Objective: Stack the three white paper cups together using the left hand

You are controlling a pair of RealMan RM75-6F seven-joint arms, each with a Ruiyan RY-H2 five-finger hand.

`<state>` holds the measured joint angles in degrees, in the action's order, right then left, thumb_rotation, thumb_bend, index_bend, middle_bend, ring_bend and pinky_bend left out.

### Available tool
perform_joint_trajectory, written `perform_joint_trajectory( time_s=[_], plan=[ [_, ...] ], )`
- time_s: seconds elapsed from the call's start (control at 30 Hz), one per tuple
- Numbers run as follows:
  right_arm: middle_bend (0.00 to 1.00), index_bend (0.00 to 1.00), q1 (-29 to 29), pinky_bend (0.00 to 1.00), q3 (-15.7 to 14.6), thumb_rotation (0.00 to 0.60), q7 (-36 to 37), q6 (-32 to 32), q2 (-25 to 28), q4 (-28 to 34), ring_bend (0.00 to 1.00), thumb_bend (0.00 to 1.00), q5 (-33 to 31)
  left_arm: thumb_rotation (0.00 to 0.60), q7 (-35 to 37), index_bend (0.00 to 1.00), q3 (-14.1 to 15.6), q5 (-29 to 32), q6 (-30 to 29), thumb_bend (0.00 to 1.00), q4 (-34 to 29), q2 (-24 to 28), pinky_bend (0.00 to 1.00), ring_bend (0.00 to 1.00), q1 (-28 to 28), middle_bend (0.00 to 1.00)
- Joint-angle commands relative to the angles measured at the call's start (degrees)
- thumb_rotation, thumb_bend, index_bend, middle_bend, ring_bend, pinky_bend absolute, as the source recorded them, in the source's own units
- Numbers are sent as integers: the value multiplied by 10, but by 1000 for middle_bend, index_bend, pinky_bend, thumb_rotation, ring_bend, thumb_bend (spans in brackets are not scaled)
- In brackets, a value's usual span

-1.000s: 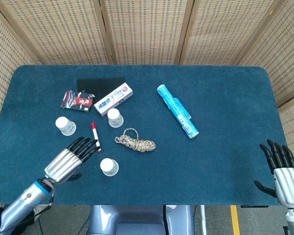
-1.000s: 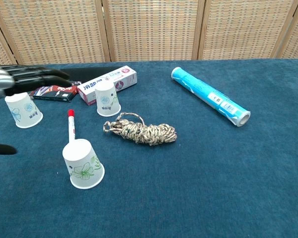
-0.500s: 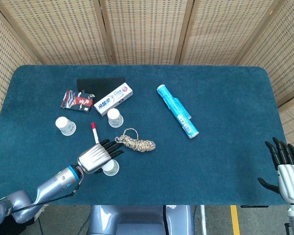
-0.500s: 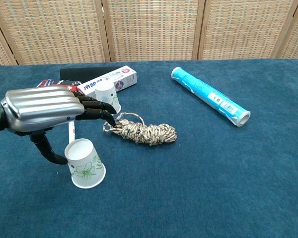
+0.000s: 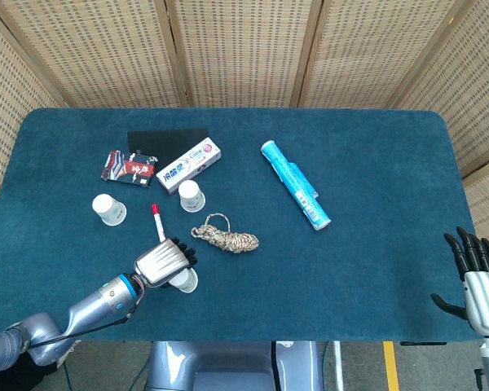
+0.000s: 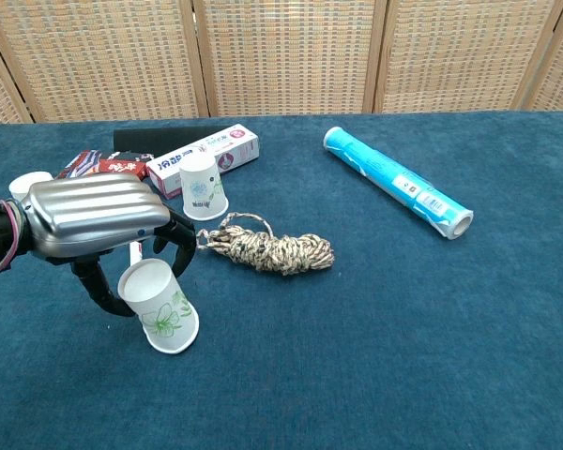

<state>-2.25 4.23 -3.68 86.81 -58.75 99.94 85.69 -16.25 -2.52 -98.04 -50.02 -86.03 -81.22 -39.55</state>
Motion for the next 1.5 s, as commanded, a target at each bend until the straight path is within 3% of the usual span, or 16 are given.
perform_joint_trajectory(
  time_s=[0.03,0.2,0.3,0.47,0.63,0.77,0.97,1.5],
  plan=[
    [0,0,0,0,1,600,1,-1,0,-1,0,0,-2,600,9,527,-6,6,-13,163,-1,2,470,447,-2,423],
    [0,0,-1,0,2,600,4,-2,1,0,0,0,-5,600,21,526,-36,44,-13,150,-25,18,462,447,-13,423],
    [0,0,-1,0,2,600,6,-4,2,0,0,0,-7,600,-16,526,-79,106,0,144,-50,33,446,447,-28,423],
    [0,0,-3,0,8,600,14,-7,4,-3,0,0,-19,600,-87,526,-152,249,31,143,-67,36,421,447,-69,423],
    [0,0,-4,0,13,600,19,-11,6,-6,0,0,-32,600,-156,526,-194,386,43,145,-18,11,415,447,-125,423],
    [0,0,-6,0,17,600,22,-17,6,-9,0,0,-42,600,-191,526,-197,478,50,146,28,-14,414,447,-165,423],
    [0,0,-8,0,21,600,32,-27,9,-15,0,0,-59,600,-199,523,-191,544,54,146,73,-30,413,447,-194,423],
    [0,0,-5,0,21,600,36,-21,11,-16,0,0,-56,600,-211,500,-151,626,45,132,91,-22,324,446,-230,414]
  ],
)
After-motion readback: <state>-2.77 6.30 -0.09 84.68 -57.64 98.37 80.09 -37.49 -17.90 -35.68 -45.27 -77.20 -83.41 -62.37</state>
